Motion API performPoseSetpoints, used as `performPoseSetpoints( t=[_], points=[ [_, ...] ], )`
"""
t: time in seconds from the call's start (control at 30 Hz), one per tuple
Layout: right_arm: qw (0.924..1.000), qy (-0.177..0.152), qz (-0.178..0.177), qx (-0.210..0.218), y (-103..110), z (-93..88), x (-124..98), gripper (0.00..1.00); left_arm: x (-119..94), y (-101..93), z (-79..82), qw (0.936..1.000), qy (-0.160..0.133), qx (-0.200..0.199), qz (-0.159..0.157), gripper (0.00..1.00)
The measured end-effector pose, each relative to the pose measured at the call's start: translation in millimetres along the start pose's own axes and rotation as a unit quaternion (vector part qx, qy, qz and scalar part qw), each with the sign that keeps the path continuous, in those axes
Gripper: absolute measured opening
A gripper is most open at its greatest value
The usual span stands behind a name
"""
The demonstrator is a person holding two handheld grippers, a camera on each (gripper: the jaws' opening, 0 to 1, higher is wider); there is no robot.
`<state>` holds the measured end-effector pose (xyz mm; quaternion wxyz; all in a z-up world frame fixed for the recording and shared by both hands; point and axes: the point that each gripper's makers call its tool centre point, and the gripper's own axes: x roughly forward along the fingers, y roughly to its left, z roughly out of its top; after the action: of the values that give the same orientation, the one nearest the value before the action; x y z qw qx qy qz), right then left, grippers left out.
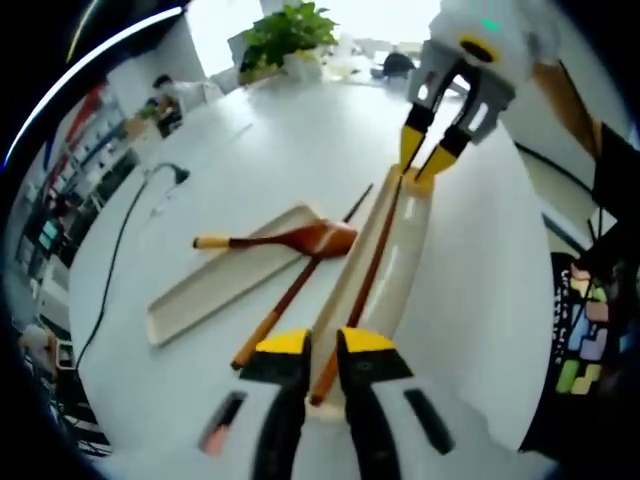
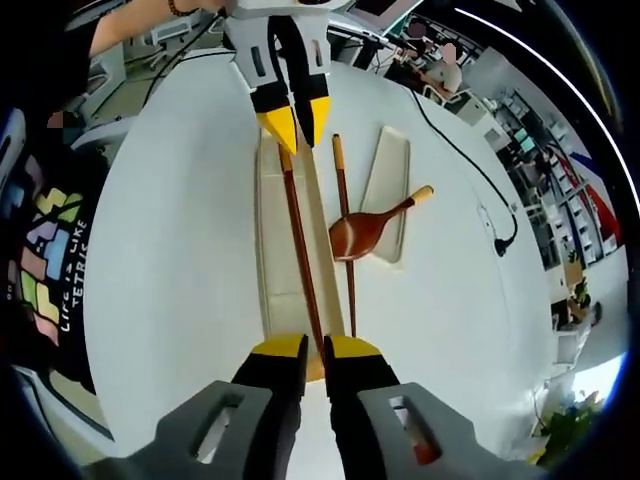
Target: Arrange the utensils inside the cutlery case until each visible utensil rests in its matching compartment.
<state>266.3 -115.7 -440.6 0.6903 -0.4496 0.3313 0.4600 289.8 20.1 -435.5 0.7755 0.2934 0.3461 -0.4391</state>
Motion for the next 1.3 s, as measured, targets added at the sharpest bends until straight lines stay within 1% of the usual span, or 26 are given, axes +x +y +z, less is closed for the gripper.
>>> performPoseSetpoints(
  t=[0.17,0.2,0.23,0.3,0.37,0.47,0.53,0.6,0.63,0.67,0.7,0.77,0.8,0.87,0.93,0.97,1.0,1.07,1.1,1.13,1.17,1.23,1.3],
  points=[
    [1.0000,-0.008,-0.003,-0.005,-2.0,7.3,-1.2,0.07,-2.4,-0.4,2.0,0.9999,0.001,0.010,0.007,0.11],
    [0.9999,-0.010,-0.002,-0.005,-2.1,8.9,-1.1,0.07,-3.1,1.6,1.0,0.9998,0.007,0.017,0.012,0.11],
    [0.9999,-0.012,-0.001,-0.004,-2.1,10.5,-0.9,0.07,-5.6,5.5,-2.6,0.9990,0.023,0.033,0.018,0.11],
    [0.9999,-0.014,-0.002,-0.005,-2.8,13.5,-0.6,0.08,-10.0,14.3,-2.9,0.9974,0.035,0.055,0.032,0.11],
    [0.9998,-0.016,-0.005,-0.007,-5.2,16.8,-0.4,0.08,-14.8,23.3,-3.1,0.9954,0.046,0.074,0.039,0.11],
    [0.9998,-0.019,-0.008,-0.004,-9.5,22.1,0.2,0.08,-19.4,41.3,-4.0,0.9948,0.052,0.065,0.059,0.11],
    [0.9998,-0.021,-0.007,0.000,-12.3,27.5,2.2,0.08,-18.4,48.0,-7.2,0.9947,0.058,0.061,0.059,0.12],
    [0.9997,-0.026,-0.001,-0.001,-14.4,34.4,4.2,0.08,-14.5,49.5,-12.8,0.9944,0.066,0.062,0.054,0.13],
    [0.9994,-0.034,0.005,0.003,-14.9,40.0,4.7,0.08,-11.6,47.4,-18.4,0.9924,0.079,0.086,0.040,0.14],
    [0.9990,-0.043,0.005,0.010,-17.2,46.2,5.5,0.08,-8.3,48.0,-22.8,0.9899,0.086,0.106,0.037,0.15],
    [0.9989,-0.045,0.004,0.011,-19.5,50.7,6.2,0.08,-5.2,51.6,-26.6,0.9878,0.093,0.117,0.044,0.18],
    [0.9989,-0.045,0.003,0.008,-22.6,58.3,9.1,0.09,-1.5,61.7,-32.3,0.9838,0.109,0.127,0.063,0.18],
    [0.9990,-0.044,0.000,0.006,-24.5,61.8,10.9,0.09,0.3,64.6,-33.9,0.9821,0.114,0.135,0.066,0.19],
    [0.9988,-0.048,-0.005,0.006,-29.8,69.6,14.0,0.09,2.3,72.4,-33.4,0.9811,0.119,0.132,0.075,0.21],
    [0.9976,-0.063,-0.013,0.023,-33.8,79.2,18.0,0.09,3.8,78.2,-29.7,0.9809,0.113,0.137,0.078,0.22],
    [0.9971,-0.069,-0.014,0.028,-34.8,82.9,20.2,0.09,5.7,78.3,-28.9,0.9810,0.111,0.141,0.075,0.22],
    [0.9970,-0.072,-0.013,0.026,-33.8,85.8,22.4,0.09,8.2,75.4,-29.2,0.9803,0.111,0.152,0.060,0.22],
    [0.9965,-0.080,-0.014,0.018,-31.7,91.0,26.6,0.10,12.2,73.2,-32.1,0.9786,0.116,0.163,0.047,0.23],
    [0.9964,-0.083,-0.016,0.005,-31.8,93.0,27.9,0.11,13.6,72.2,-33.4,0.9782,0.119,0.165,0.042,0.24],
    [0.9962,-0.085,-0.020,-0.008,-32.0,94.3,28.6,0.11,15.1,70.9,-34.5,0.9792,0.120,0.160,0.035,0.24],
    [0.9961,-0.084,-0.024,-0.012,-32.4,94.4,28.9,0.12,16.3,69.6,-35.9,0.9793,0.125,0.157,0.026,0.25],
    [0.9963,-0.079,-0.029,-0.017,-33.2,92.5,29.5,0.12,19.0,68.7,-37.2,0.9776,0.127,0.166,0.021,0.27],
    [0.9966,-0.075,-0.031,-0.018,-33.7,90.8,29.4,0.12,22.1,71.0,-38.0,0.9750,0.133,0.176,0.023,0.28]
  ],
)
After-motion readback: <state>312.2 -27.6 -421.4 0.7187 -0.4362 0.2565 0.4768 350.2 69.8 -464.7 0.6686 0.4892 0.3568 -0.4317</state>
